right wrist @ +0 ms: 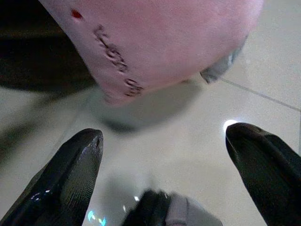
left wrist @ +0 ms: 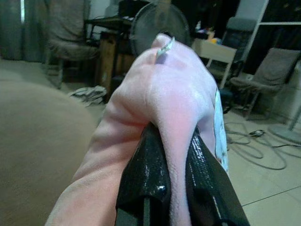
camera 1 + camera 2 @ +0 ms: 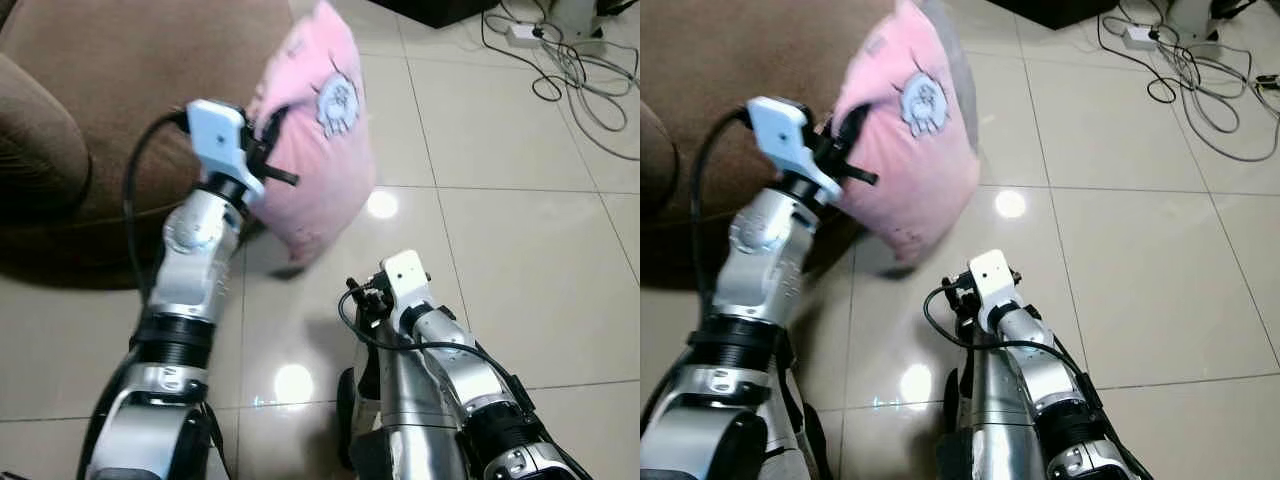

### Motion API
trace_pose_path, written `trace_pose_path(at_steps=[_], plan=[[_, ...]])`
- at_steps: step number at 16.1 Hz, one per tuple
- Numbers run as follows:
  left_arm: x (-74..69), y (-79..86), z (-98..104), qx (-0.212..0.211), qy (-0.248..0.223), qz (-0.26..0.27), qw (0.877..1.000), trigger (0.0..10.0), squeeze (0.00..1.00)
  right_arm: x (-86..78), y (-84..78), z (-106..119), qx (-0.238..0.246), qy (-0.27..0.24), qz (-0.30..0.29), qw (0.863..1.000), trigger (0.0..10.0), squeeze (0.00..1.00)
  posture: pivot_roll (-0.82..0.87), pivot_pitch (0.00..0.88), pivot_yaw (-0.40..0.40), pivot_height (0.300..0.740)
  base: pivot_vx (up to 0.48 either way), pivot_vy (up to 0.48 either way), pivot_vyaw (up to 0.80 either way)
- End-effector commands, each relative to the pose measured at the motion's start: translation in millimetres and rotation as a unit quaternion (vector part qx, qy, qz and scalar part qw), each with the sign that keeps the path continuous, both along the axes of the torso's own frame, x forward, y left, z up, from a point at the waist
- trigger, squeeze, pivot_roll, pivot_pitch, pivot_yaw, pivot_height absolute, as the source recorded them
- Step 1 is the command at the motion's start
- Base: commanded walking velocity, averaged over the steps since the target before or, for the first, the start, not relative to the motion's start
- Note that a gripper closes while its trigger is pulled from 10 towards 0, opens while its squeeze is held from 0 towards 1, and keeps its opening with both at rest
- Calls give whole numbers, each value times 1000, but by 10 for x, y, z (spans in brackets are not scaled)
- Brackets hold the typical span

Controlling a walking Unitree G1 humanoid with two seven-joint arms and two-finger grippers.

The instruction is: Move the pillow to the sofa from floor

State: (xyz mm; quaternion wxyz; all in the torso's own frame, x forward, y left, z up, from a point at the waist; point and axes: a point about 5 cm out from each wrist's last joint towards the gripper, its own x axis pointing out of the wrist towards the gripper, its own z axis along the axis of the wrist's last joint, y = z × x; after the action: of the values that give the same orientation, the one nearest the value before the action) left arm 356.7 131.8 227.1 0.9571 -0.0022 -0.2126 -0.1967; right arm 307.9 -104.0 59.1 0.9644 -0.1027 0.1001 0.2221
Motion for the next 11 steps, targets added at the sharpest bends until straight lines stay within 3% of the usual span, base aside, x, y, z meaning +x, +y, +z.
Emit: trace_pose_path(at_steps=[1,3,4,5,6,8,11], plan=[[-22,-30,43,-6,-8,-6,1000,0,0,-13,-34,-27,9,5,0,1000,10000,0,0,224,-168,477,0,0,0],[-47,31,-114,6,26,11,1000,0,0,55,-7,116,3,-20,19,1000,10000,0,2,227,-175,497,0,0,0],[-59,20,-298,32,54,18,998,0,0,121,-33,273,1,-43,26,999,10000,0,1,228,-180,511,0,0,0],[-59,20,-298,32,54,18,998,0,0,121,-33,273,1,-43,26,999,10000,0,1,228,-180,511,0,0,0],[-66,24,-507,70,77,32,994,0,0,168,-47,452,-1,-68,41,997,10000,0,-4,231,-182,526,0,0,0],[-87,56,-746,94,108,48,988,0,0,213,-74,672,-8,-94,52,994,10000,0,-17,234,-188,546,0,0,0],[-105,80,-918,103,135,64,983,0,0,196,-104,838,-24,-107,67,992,10000,0,-29,235,-196,575,0,0,0]])
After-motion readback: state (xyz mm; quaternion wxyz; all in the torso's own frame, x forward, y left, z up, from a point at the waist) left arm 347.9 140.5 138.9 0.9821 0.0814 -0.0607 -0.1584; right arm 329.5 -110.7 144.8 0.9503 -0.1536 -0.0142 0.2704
